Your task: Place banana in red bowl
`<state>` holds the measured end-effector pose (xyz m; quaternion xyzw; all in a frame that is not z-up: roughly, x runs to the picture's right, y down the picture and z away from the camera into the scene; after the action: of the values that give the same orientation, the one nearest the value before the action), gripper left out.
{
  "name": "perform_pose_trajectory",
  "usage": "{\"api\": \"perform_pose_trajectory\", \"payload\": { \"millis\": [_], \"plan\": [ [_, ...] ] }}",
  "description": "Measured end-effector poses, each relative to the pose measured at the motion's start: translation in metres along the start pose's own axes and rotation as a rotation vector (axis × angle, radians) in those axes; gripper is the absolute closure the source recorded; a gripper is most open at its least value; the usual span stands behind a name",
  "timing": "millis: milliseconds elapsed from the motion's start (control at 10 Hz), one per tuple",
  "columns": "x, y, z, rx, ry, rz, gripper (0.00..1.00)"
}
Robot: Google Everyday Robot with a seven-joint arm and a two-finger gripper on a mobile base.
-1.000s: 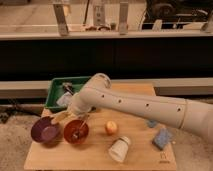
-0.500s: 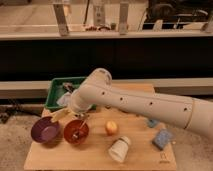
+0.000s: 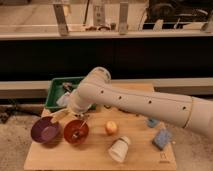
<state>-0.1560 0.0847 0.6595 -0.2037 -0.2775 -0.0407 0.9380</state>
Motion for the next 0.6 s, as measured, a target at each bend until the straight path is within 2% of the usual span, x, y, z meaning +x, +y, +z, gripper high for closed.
{"api": "perform_pose_trajectory", "payload": {
  "millis": [200,600],
  "plan": [
    [0.0017,0.0003,-0.0002,0.0,0.003,0.003,0.2],
    [0.0032,0.0019,0.004,-0.015,-0.001,0.002,0.2]
  ]
}}
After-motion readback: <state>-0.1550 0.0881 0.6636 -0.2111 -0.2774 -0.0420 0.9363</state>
